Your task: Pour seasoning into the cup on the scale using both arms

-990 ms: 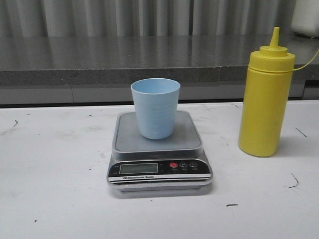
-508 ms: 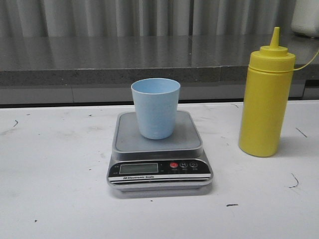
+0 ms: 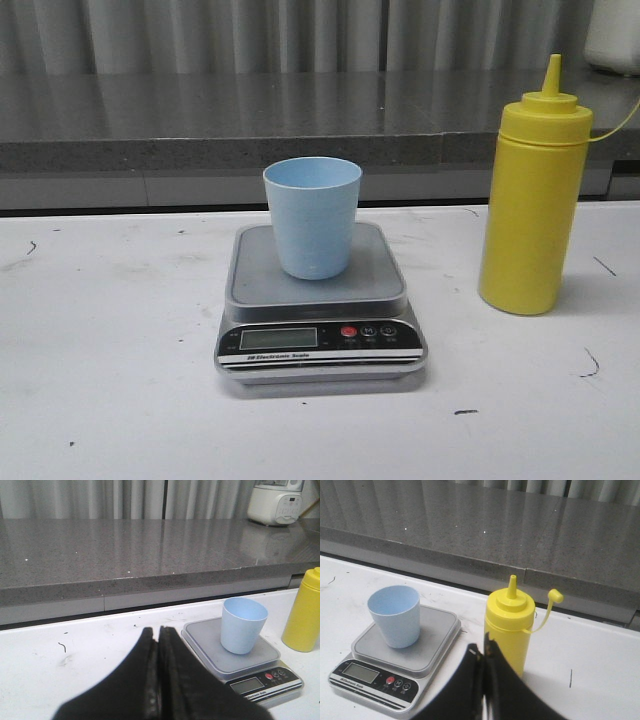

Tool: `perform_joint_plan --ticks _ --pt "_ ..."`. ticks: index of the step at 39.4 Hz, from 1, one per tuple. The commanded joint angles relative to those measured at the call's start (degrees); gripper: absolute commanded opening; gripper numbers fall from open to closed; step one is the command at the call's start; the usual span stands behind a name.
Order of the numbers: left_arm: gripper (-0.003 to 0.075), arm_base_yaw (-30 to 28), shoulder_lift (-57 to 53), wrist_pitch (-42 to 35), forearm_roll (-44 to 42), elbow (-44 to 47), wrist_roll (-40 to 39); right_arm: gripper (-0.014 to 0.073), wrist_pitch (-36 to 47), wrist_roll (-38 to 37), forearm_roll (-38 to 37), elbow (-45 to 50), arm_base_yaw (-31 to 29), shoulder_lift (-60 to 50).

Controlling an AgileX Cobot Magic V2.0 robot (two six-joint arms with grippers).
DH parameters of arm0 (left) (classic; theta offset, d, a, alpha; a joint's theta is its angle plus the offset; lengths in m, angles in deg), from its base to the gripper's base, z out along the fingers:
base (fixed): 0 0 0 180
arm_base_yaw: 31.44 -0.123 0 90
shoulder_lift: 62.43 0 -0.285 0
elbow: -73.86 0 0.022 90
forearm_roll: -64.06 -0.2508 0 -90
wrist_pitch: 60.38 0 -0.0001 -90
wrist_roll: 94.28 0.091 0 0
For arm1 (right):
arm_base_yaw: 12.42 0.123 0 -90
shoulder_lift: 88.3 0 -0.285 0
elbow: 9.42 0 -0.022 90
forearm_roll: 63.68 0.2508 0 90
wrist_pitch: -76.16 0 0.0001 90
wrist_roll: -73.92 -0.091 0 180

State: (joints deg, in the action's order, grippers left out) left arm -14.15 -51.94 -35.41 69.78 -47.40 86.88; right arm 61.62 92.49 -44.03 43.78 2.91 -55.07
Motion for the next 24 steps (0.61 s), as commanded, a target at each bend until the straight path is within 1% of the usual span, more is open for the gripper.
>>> perform_joint_plan --ticks 1,7,11,18,24 --pt "-0.002 -0.16 0.67 -4.94 0.75 -1.45 -0.57 -0.0069 4.07 0.69 -0.04 -2.18 -0.37 0.15" --pt "-0.002 -0.28 0.67 -5.55 0.4 -0.99 -0.57 -0.0069 4.07 0.69 -0.04 -2.18 -0.37 0.15" --pt "-0.002 -2.02 0.12 -7.49 -0.4 1.35 -0.57 -0.0069 4.07 0.69 -0.04 -2.18 -0.37 0.15" --pt "-0.002 -8.87 -3.78 -10.77 -0.4 8.25 -0.57 -0.0069 4.07 0.69 -0.04 -2.18 -0.37 0.15" --pt "-0.002 -14.36 -4.03 -16.51 -0.4 14.71 -0.57 -0.0069 4.1 0.69 -0.04 -2.18 -0.37 0.15"
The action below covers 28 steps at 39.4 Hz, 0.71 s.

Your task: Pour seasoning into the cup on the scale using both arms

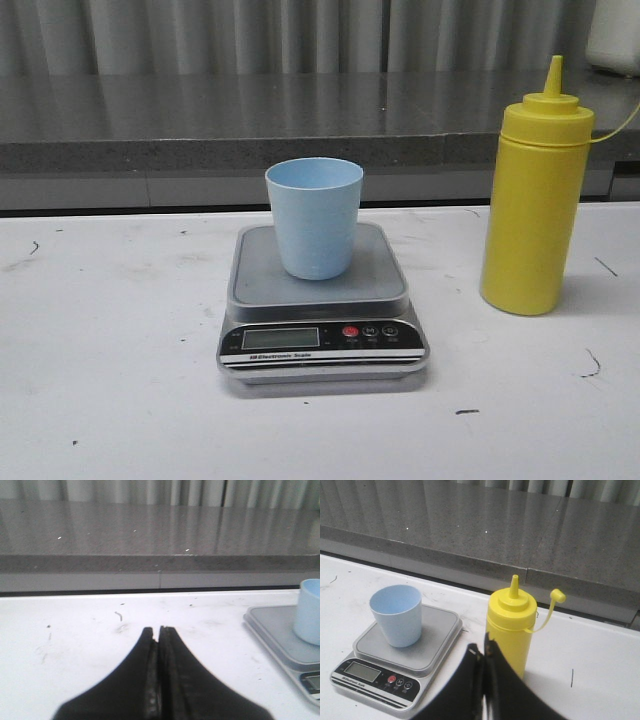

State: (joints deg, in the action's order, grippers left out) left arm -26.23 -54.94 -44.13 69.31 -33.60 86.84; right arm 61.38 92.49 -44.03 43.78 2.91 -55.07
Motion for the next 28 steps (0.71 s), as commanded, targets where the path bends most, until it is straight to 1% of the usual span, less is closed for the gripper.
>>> perform_joint_plan --ticks 1,6,8,28 --pt "-0.002 -3.12 -1.03 -8.5 0.07 1.95 -0.53 -0.0069 4.29 0.69 -0.04 -2.18 -0.37 0.15" --pt "-0.002 -5.88 -1.03 -12.69 0.07 6.44 -0.53 -0.0069 4.42 0.69 -0.04 -2.18 -0.37 0.15" --pt "-0.002 -6.59 -1.03 -10.22 0.07 6.25 -0.53 -0.0069 4.42 0.69 -0.04 -2.18 -0.37 0.15" --pt "-0.002 -7.28 -1.03 -11.23 0.07 6.35 -0.53 -0.0069 4.42 0.69 -0.04 -2.18 -0.37 0.15"
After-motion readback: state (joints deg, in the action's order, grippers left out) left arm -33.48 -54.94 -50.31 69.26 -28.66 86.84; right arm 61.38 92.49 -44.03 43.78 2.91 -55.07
